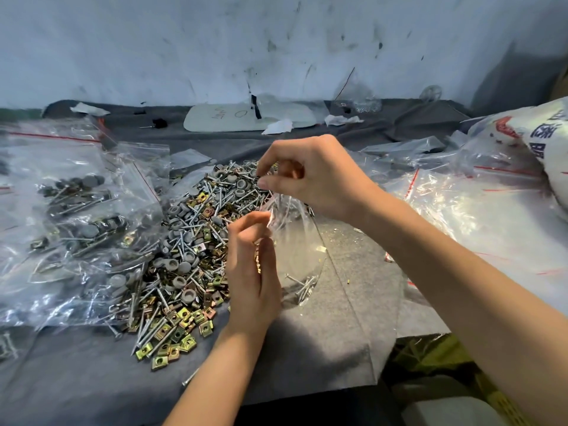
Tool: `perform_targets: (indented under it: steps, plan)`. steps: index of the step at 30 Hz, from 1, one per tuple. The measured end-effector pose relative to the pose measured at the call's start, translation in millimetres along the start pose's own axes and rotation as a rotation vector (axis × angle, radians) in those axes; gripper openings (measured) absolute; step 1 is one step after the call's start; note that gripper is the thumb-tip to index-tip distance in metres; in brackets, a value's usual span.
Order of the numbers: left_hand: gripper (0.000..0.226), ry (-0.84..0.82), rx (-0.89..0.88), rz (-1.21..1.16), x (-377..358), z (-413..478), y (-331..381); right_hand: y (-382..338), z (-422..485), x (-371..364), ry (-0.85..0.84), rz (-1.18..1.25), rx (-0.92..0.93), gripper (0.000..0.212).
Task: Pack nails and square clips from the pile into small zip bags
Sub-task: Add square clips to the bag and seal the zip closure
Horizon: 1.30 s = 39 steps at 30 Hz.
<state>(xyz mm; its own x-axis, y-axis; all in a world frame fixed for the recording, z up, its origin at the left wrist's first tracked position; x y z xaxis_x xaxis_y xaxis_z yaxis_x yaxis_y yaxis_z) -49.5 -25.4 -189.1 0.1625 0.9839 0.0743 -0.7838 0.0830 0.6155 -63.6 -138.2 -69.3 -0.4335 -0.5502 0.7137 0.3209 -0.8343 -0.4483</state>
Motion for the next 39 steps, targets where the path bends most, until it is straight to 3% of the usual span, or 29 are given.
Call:
perform_targets:
  steps: [17,22,26,29,31,36,39]
  plan:
    - [0.013,0.009,0.021,0.013,-1,0,1,4,1,-6,-0.050,-0.016,-0.011,0.012]
    - [0.012,0.005,0.063,-0.040,-1,0,-2,11,-1,6,0.106,0.119,-0.038,0.016]
    - [0.013,0.007,0.059,-0.053,0,-1,-2,46,-3,5,0.214,0.153,-0.205,0.012]
    - [0.015,0.024,0.080,-0.082,0,-2,-5,79,-14,-23,0.020,0.111,-0.410,0.006]
    - [0.015,0.046,0.086,-0.105,3,-4,-5,94,-25,-47,-0.120,0.112,-0.485,0.016]
    - [0.020,0.087,0.066,-0.070,8,-2,-5,102,-32,-89,-0.310,0.011,-0.474,0.015]
    - [0.019,0.083,0.066,-0.063,7,-2,-5,100,-34,-97,-0.305,-0.009,-0.439,0.019]
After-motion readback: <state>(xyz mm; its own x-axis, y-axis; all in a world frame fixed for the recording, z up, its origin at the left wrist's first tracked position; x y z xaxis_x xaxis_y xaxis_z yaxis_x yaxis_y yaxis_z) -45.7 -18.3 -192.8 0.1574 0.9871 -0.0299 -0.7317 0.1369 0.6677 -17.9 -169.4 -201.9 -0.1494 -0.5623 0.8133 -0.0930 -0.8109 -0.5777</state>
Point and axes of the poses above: each hand's wrist, its own z-axis towards the middle knuckle, its own x-axis out of the back of the hand, y = z × x, the point moved 5 cm from there along z, towards the middle knuckle, and after that the axes turned 4 degrees about x, right-handed, at the moved point
